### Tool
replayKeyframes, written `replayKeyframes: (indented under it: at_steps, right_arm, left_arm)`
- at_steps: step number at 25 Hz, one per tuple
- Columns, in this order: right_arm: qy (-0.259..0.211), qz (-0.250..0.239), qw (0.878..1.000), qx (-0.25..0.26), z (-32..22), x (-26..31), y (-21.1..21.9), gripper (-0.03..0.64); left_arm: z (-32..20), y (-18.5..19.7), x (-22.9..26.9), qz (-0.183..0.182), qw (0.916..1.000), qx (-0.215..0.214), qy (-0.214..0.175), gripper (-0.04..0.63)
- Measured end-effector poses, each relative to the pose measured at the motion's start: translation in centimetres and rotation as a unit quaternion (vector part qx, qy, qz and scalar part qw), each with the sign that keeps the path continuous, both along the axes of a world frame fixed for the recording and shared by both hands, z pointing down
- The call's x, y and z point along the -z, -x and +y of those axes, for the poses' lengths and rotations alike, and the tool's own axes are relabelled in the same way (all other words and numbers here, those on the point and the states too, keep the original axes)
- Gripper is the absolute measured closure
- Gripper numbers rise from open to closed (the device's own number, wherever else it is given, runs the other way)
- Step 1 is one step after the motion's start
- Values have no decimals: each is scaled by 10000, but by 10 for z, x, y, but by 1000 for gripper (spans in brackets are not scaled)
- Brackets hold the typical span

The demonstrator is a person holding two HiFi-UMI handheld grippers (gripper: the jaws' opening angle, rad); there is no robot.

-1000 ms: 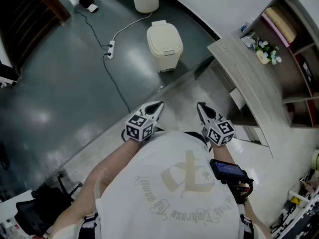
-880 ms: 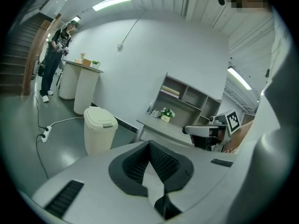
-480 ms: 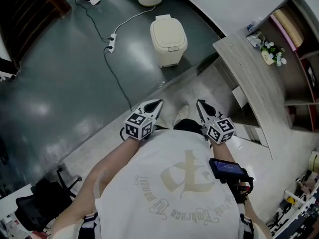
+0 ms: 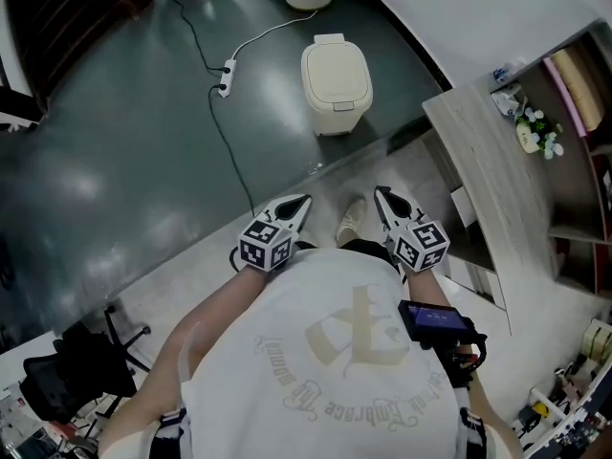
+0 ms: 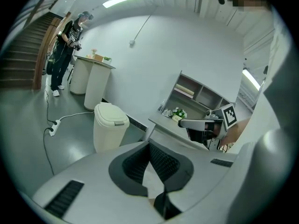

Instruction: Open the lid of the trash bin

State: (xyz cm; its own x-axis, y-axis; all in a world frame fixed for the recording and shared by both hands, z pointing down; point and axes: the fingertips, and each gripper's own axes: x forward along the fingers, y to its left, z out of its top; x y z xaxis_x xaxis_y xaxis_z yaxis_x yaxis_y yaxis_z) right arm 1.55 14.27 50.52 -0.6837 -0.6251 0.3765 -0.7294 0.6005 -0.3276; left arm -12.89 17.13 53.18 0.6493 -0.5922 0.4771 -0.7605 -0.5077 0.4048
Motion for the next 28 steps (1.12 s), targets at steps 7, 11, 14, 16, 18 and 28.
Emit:
replayKeyframes:
  at_steps: [7, 11, 14, 16, 18, 28]
  right_arm:
    - [53, -85, 9998, 181, -58, -4, -17, 613]
    - [73, -135, 9995, 259, -89, -9, -31, 613]
    - [88, -184, 9994, 296, -108, -11, -43, 613]
    - [83, -219, 9992, 336, -119, -11, -50, 612]
    - [77, -235, 9990, 380, -128, -11, -57, 614]
    - [92, -410, 9978, 517, -154, -16, -85, 614]
  left_arm:
    - [-47, -27, 0, -129, 9999, 8, 48, 583]
    - [-75, -41, -3, -232, 9997, 53, 82, 583]
    - [-95, -53, -1, -300, 9995, 83, 81, 583]
    - [-108, -61, 1, -351, 9993, 106, 64, 583]
    - [-118, -69, 3, -399, 9991, 128, 53, 583]
    - [-136, -104, 6, -658, 9978, 86, 32, 583]
